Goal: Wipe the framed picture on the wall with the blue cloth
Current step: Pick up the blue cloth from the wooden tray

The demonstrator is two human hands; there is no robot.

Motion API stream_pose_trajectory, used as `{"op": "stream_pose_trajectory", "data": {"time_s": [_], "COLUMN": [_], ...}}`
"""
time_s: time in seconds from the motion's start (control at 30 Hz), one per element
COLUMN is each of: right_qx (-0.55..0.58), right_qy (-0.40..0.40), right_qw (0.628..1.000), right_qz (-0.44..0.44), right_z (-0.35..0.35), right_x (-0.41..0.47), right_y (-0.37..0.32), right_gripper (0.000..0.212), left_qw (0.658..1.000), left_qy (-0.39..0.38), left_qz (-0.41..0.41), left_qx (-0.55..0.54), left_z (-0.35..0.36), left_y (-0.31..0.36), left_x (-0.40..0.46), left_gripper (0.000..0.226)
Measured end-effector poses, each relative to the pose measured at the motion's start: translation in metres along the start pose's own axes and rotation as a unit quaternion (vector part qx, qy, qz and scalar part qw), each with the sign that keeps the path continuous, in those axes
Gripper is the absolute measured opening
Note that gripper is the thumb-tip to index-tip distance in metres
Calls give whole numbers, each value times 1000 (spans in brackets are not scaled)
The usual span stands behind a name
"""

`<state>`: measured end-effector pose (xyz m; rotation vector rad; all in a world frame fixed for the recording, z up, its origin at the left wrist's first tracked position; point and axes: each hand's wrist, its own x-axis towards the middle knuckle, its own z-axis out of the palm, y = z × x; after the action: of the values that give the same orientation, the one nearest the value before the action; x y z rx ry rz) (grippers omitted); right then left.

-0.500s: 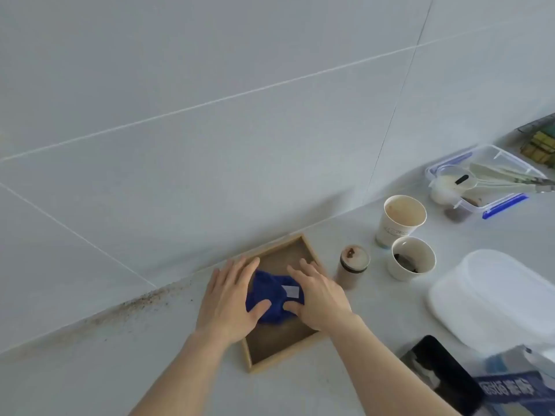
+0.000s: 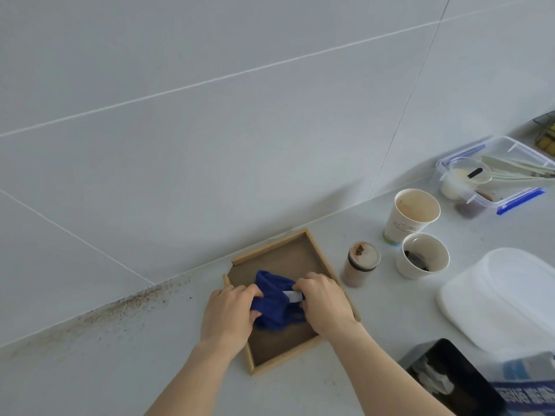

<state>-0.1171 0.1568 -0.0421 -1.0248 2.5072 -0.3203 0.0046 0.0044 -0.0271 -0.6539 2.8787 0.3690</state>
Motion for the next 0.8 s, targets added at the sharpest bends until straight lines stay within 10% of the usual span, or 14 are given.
{"op": "stream_pose_trajectory", "data": {"time_s": [0.8], "right_qx": [16], "right_qy": [106], "right_qw": [991], "right_qz": [-80], "right_z": [-173], "right_x": [-75], "right_y": [-172], "right_gripper": [30], "left_qw": [985], "left_qy": [171], "left_qz": [3], "left_qx": [-28], "left_z": [-221], "left_y": [-63], "left_x": [-118], "left_gripper": [20]}}
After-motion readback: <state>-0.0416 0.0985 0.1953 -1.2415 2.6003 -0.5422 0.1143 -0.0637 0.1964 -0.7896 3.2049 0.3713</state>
